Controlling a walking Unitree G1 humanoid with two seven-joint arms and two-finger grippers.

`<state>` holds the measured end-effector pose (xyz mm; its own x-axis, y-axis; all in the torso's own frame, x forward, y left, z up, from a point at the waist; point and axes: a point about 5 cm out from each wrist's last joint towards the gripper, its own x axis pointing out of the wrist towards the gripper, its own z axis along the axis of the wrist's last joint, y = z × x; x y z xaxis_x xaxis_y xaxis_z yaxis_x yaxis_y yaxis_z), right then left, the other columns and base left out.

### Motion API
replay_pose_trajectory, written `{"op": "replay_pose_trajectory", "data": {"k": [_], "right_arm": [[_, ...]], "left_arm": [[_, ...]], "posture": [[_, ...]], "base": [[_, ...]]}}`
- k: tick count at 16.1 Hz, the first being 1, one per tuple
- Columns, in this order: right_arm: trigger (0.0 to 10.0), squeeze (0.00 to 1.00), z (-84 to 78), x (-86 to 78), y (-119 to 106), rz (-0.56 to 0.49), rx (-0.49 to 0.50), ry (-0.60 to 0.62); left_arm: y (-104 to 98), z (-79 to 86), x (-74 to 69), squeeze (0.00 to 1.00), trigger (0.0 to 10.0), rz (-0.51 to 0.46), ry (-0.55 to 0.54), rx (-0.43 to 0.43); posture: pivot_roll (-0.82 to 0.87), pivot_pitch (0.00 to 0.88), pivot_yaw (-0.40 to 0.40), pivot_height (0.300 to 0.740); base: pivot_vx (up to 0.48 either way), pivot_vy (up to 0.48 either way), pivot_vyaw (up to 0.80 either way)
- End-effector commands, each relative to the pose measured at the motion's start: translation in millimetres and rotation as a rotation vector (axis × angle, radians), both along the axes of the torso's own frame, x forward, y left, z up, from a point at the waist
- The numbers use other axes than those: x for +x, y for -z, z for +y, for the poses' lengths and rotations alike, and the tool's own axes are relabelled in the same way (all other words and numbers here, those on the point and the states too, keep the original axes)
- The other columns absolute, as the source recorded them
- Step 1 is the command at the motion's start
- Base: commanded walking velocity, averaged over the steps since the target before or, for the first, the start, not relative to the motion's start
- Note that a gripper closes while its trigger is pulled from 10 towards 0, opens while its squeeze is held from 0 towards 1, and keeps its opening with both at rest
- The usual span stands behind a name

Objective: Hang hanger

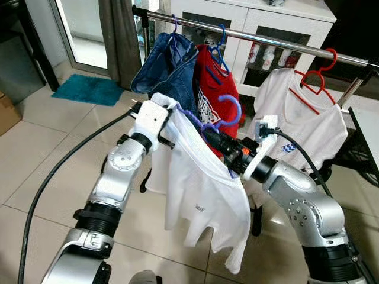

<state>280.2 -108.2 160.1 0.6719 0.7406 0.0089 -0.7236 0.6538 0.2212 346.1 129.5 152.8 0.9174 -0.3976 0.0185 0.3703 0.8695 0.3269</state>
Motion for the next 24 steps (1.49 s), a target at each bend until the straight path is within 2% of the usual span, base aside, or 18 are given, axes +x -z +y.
{"op": "replay_pose_trajectory", "data": {"k": [1, 3, 4, 6, 7, 8, 11, 13, 14, 16, 18, 19, 21, 22, 23, 24], "right_arm": [[0.0, 0.0, -7.4, 0.4, 6, -0.019, -0.125, 0.003], [0.0, 0.0, -16.3, -0.5, 14, -0.005, -0.216, -0.01], [0.0, 0.0, -21.9, -4.0, 17, 0.003, -0.248, -0.037], [0.0, 0.0, -28.5, -14.4, 17, 0.002, -0.27, -0.116], [0.0, 0.0, -30.7, -22.3, 15, -0.002, -0.282, -0.182], [0.0, 0.0, -31.9, -25.5, 14, -0.003, -0.295, -0.206], [0.0, 0.0, -36.5, -25.2, 13, -0.01, -0.312, -0.185], [0.0, 0.0, -41.1, -27.3, 8, -0.016, -0.255, -0.168], [0.0, 0.0, -45.0, -32.8, -1, -0.026, -0.161, -0.19], [0.0, 0.0, -47.1, -33.6, -11, -0.037, -0.057, -0.177], [0.0, 0.0, -46.3, -27.8, -15, -0.047, -0.019, -0.12], [0.0, 0.0, -45.2, -21.9, -16, -0.047, 0.0, -0.054], [0.0, 0.0, -41.1, -4.3, -10, -0.008, -0.013, 0.133], [0.0, 0.0, -36.4, 5.6, -2, 0.025, -0.024, 0.22], [0.0, 0.0, -29.8, 12.4, 4, 0.056, -0.022, 0.263], [0.0, 0.0, -27.4, 15.5, 5, 0.059, -0.023, 0.286]], "left_arm": [[-23, 1.3, -0.7, 0.0, 0.0, -0.054, 0.06, -0.035], [-39, 8.1, -3.6, 0.0, 0.0, -0.089, 0.069, -0.083], [-52, 17.8, -4.6, 0.0, 0.0, -0.115, 0.031, -0.125], [-68, 38.1, -1.3, 0.0, 0.0, -0.135, -0.053, -0.144], [-75, 51.4, 4.7, 0.0, 0.0, -0.137, -0.103, -0.133], [-78, 57.4, 7.7, 0.0, 0.0, -0.136, -0.119, -0.121], [-71, 57.0, 8.8, 0.0, 0.0, -0.084, -0.083, -0.05], [-65, 66.8, 9.6, 0.0, 0.0, -0.06, -0.156, -0.036], [-59, 84.3, 13.4, 0.0, 0.0, -0.033, -0.249, -0.058], [-46, 98.3, 18.3, 0.0, 0.0, 0.015, -0.319, -0.05], [-38, 91.2, 18.4, 0.0, 0.0, 0.045, -0.289, -0.07], [-36, 75.9, 16.4, 0.0, 0.0, 0.049, -0.219, -0.07], [-27, 31.6, 8.1, 0.0, 0.0, 0.078, -0.012, -0.076], [-17, 3.6, -0.3, 0.0, 0.0, 0.117, 0.104, -0.07], [-10, -17.9, -8.1, 0.0, 0.0, 0.143, 0.181, -0.074], [-7, -25.8, -11.6, 0.0, 0.0, 0.156, 0.212, -0.083]], "posture": [[0.09, 0.0, -0.029, 0.74], [0.1, 0.0, -0.018, 0.74], [0.1, 0.0, -0.01, 0.74], [0.1, 0.0, -0.006, 0.74], [0.09, 0.0, -0.003, 0.74], [0.09, 0.0, -0.003, 0.74], [0.07, 0.0, 0.017, 0.74], [0.07, 0.0, 0.015, 0.74], [0.07, 0.0, 0.011, 0.74], [0.07, 0.0, 0.017, 0.74], [0.06, 0.0, 0.028, 0.74], [0.06, 0.0, 0.03, 0.74], [0.06, 0.0, 0.035, 0.74], [0.06, 0.0, 0.039, 0.74], [0.05, 0.0, 0.044, 0.74], [0.05, 0.0, 0.046, 0.74]], "base": [[0.0, 0.0, 0.0], [0.0, 0.0, 0.0], [0.0, 0.0, 0.0], [0.0, 0.0, 0.0], [0.0, 0.0, 0.0], [0.0, 0.0, 0.0], [0.0, 0.0, 0.0], [0.0, 0.0, 0.0], [0.0, 0.0, 0.0], [0.0, 0.0, 0.0], [0.0, 0.0, 0.0], [0.0, 0.0, 0.0], [0.0, 0.0, 0.0], [0.0, 0.0, 0.0], [0.0, 0.0, 0.0], [0.0, 0.0, 0.0]]}}
